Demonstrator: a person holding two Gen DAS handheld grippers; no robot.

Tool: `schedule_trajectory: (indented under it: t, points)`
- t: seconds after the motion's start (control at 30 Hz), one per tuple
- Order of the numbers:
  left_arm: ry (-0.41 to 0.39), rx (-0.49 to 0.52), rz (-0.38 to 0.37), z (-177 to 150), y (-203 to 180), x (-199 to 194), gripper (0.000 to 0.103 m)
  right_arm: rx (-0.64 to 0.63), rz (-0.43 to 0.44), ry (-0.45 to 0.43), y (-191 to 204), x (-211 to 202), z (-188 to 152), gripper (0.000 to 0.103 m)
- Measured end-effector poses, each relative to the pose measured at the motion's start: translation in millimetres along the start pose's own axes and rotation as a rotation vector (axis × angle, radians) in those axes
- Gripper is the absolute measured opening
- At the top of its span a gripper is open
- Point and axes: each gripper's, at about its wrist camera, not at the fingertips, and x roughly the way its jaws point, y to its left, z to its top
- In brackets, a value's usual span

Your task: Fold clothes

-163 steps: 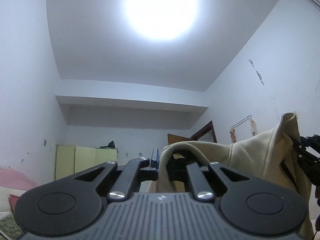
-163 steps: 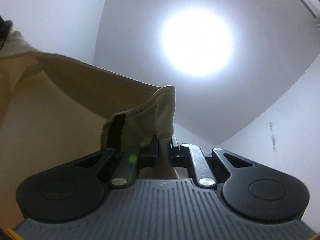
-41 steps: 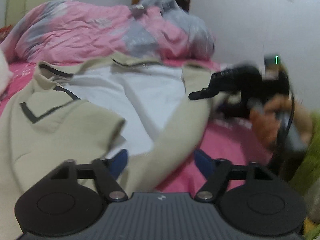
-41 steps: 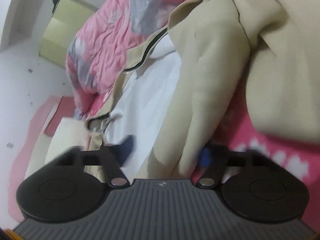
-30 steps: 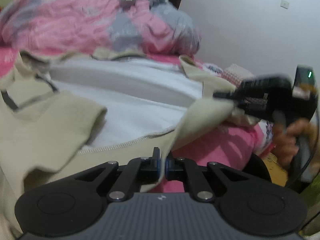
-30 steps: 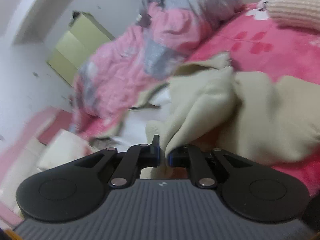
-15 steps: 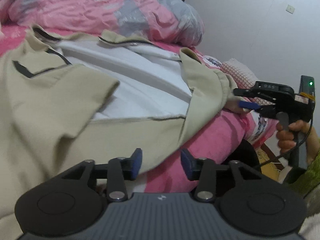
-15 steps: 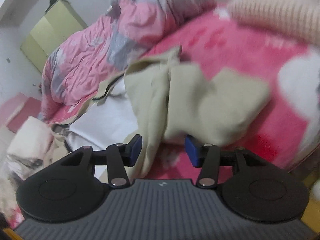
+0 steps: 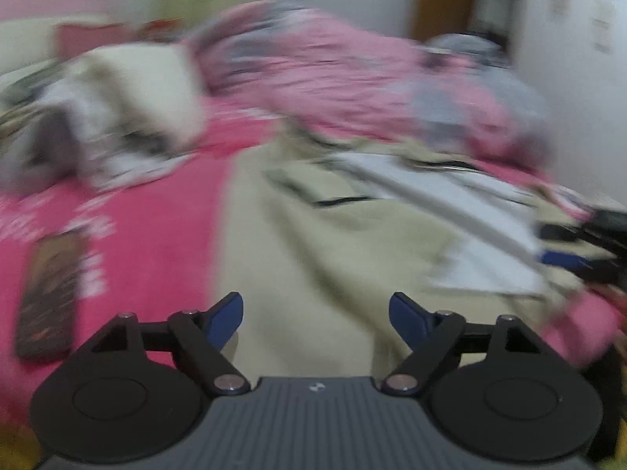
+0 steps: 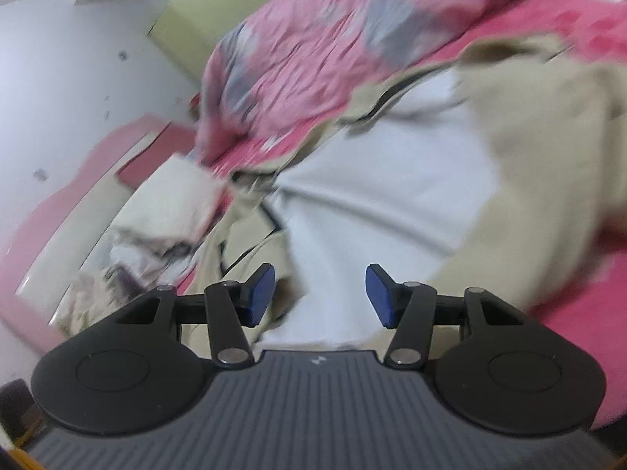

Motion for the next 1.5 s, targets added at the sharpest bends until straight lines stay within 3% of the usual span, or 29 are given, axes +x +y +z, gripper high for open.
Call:
schedule_trajectory:
  t: [0.07, 0.13, 0.2, 0.27, 0.33, 0.37, 0.47, 0.67, 0.73, 0.83, 1.0, 1.07, 1.1, 1.23, 1.27, 1.3, 1.33, 1.37, 1.5]
  points:
    - [0.046, -0.066, 0.036, -1, 18, 13, 0.083, -0.007, 0.024, 0.036, 8, 14, -3, 0.051]
    - [0.092, -0.13, 0.011, -4, 32, 25, 0.083, -0.012, 0.039, 0.068, 14, 25, -6, 0.051]
    - [0.117, -0.19, -0.045, -7, 42, 33, 0.075, -0.02, 0.036, 0.086, 17, 23, -11, 0.051]
    - [0.131, -0.225, -0.072, -8, 46, 39, 0.032, -0.028, 0.027, 0.098, 19, 19, -15, 0.052]
    - [0.135, -0.24, -0.063, -6, 50, 46, 0.01, -0.03, 0.01, 0.1, 17, 17, -16, 0.053]
    - [0.123, -0.255, -0.063, -4, 53, 46, 0.007, -0.021, 0.002, 0.102, 15, 17, -17, 0.053]
    - [0.05, -0.225, -0.02, 13, 61, 36, 0.006, 0.006, -0.024, 0.108, 10, 16, -19, 0.053]
    - [-0.168, 0.045, 0.244, 110, 76, 34, 0.004, 0.009, -0.038, 0.099, 9, 15, -18, 0.053]
    - [-0.228, 0.146, 0.366, 149, 80, 47, 0.004, 0.01, -0.042, 0.092, 9, 13, -17, 0.053]
    - [-0.295, 0.23, 0.478, 200, 87, 68, 0.004, 0.018, -0.059, 0.086, 6, 11, -16, 0.053]
    - [-0.38, 0.338, 0.674, 256, 89, 125, 0.004, 0.04, -0.101, 0.082, -3, 11, -14, 0.053]
    - [-0.345, 0.343, 0.731, 264, 94, 160, 0.006, 0.049, -0.118, 0.08, -6, 12, -13, 0.053]
    - [-0.274, 0.337, 0.735, 267, 99, 182, 0.008, 0.052, -0.125, 0.08, -8, 12, -12, 0.053]
    - [-0.069, 0.267, 0.631, 260, 106, 223, 0.034, 0.032, -0.14, 0.096, -5, 21, -9, 0.054]
    - [-0.036, 0.249, 0.602, 256, 106, 227, 0.051, 0.023, -0.139, 0.098, -3, 23, -9, 0.055]
    - [-0.046, 0.237, 0.592, 251, 105, 220, 0.062, 0.014, -0.133, 0.099, -1, 24, -8, 0.056]
    - [-0.052, 0.228, 0.581, 249, 105, 212, 0.08, 0.007, -0.127, 0.099, 0, 24, -8, 0.058]
    - [-0.059, 0.218, 0.567, 248, 105, 201, 0.089, 0.003, -0.122, 0.101, 1, 24, -9, 0.059]
    - [-0.099, 0.163, 0.536, 253, 107, 150, 0.093, -0.01, -0.095, 0.111, 2, 24, -12, 0.059]
